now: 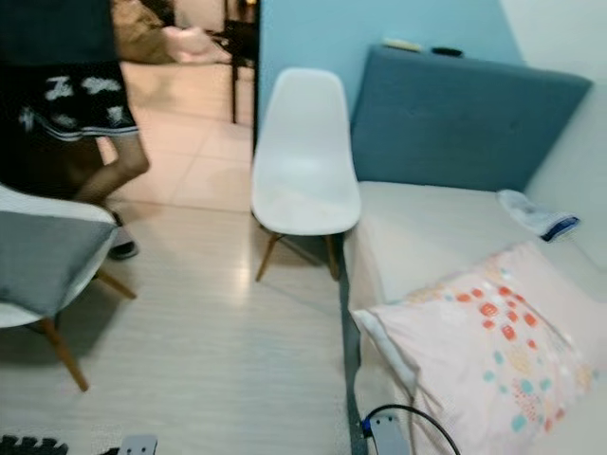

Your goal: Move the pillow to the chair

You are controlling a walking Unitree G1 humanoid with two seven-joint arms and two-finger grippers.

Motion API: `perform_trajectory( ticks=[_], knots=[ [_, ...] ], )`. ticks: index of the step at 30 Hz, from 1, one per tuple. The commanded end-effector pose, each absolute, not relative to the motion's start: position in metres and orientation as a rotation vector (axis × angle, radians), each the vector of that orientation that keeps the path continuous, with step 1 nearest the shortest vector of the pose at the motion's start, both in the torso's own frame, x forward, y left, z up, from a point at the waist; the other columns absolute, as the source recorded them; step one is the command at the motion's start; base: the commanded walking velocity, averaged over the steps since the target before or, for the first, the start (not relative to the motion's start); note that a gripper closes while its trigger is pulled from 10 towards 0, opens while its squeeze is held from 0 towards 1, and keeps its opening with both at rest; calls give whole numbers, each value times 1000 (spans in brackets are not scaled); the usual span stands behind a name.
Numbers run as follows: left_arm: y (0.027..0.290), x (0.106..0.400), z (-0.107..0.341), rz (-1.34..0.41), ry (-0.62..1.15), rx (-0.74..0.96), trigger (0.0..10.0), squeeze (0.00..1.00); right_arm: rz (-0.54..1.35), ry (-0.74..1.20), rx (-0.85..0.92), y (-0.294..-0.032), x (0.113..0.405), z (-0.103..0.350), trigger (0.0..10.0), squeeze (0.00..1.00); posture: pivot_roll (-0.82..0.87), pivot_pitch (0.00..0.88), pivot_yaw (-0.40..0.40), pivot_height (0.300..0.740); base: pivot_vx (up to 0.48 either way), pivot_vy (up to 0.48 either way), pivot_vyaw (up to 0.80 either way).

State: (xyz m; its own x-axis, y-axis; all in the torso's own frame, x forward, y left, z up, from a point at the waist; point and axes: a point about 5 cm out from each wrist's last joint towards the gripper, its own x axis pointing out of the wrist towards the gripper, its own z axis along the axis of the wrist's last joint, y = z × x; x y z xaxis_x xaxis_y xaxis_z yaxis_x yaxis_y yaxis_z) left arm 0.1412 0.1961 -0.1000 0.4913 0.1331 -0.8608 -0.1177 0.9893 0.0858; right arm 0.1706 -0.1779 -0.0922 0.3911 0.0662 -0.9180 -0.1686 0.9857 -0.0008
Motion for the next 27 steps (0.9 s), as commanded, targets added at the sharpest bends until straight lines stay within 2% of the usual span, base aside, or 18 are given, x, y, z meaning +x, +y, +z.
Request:
perform_trajectory(
  ticks=[1,27],
  knots=[
    [194,131,-104,145,1085,13,10000,0,157,1148,-79,-174,172,-92,10000,0,201,0,-139,740,0,0,-763],
    [196,134,-102,147,1063,17,10000,0,155,1128,-51,-170,177,-90,10000,0,190,0,-125,740,0,0,-763]
  ],
)
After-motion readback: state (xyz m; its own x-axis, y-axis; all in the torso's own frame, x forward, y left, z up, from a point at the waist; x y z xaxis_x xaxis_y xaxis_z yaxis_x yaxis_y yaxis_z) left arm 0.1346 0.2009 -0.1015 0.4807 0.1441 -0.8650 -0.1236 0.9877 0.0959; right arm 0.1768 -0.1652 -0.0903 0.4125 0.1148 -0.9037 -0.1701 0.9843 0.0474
